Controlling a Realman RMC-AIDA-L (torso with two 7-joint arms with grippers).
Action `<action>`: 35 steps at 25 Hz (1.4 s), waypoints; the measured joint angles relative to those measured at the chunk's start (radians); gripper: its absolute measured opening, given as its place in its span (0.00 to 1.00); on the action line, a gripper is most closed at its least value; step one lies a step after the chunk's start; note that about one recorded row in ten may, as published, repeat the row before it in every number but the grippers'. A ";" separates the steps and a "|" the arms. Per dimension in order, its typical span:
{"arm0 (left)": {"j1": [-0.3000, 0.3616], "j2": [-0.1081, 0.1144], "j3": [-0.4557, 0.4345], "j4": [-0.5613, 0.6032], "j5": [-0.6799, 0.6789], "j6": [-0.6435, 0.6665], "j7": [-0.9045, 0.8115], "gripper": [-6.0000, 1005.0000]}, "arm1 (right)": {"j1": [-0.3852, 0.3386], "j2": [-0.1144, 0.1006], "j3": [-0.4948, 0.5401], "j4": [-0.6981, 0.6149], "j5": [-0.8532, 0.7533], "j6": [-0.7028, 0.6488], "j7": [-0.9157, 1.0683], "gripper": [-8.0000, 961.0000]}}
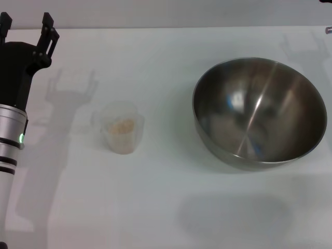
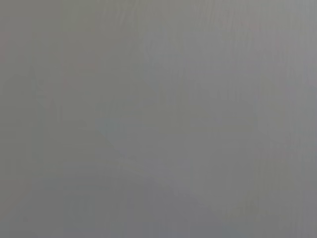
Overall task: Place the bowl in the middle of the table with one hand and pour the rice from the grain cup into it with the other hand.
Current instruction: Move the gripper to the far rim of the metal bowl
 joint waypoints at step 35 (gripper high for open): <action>0.006 0.000 0.000 -0.005 0.003 0.011 0.000 0.82 | -0.231 -0.005 0.062 -0.791 -0.004 0.857 -0.125 0.79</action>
